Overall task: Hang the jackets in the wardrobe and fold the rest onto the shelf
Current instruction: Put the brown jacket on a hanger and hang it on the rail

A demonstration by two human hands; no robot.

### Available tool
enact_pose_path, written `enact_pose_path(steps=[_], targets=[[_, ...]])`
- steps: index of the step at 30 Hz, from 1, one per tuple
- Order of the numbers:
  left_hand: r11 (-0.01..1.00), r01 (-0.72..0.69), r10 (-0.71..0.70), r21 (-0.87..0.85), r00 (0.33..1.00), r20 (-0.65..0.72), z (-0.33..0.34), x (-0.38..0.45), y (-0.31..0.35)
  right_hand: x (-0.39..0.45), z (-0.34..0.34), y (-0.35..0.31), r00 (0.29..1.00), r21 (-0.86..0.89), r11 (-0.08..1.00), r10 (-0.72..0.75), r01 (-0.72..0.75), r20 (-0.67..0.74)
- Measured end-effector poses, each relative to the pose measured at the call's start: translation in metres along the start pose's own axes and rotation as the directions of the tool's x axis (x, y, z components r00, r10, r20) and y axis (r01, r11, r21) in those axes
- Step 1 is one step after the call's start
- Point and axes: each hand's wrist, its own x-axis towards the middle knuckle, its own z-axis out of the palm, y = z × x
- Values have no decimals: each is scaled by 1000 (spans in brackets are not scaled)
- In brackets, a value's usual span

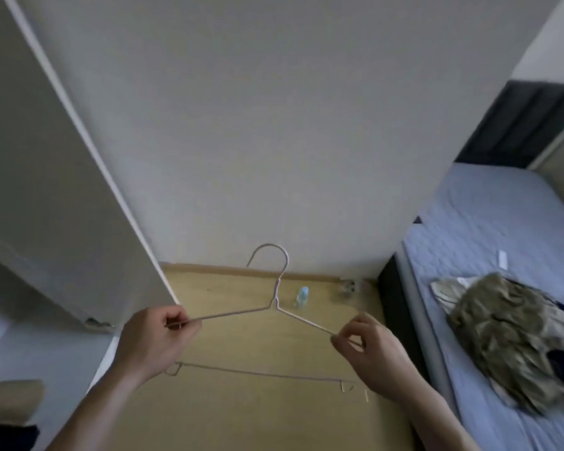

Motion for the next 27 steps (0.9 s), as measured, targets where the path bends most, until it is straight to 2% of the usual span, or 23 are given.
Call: enact_pose_path(steps=[7, 12, 14, 19, 23, 27], targets=[[996, -59, 71, -70, 981, 178, 122, -12, 140, -54, -81, 137, 963, 28, 980, 199, -197, -181], [982, -174, 188, -73, 940, 286, 186, -2, 210, -91, -128, 204, 950, 120, 960, 270, -253, -155], [974, -201, 223, -101, 919, 325, 211, 8, 239, -103, -140, 228, 930, 156, 949, 304, -275, -207], [952, -251, 301, -174, 862, 408, 295, 34, 312, -128, -168, 287, 816, 189, 906, 424, -379, -393], [912, -336, 409, -236, 792, 453, 377, 49, 372, -134, -193, 333, 740, 231, 859, 512, -457, -437], [899, -357, 438, -254, 742, 507, 464, 68, 432, -126, -218, 391, 642, 277, 788, 611, -549, -463]])
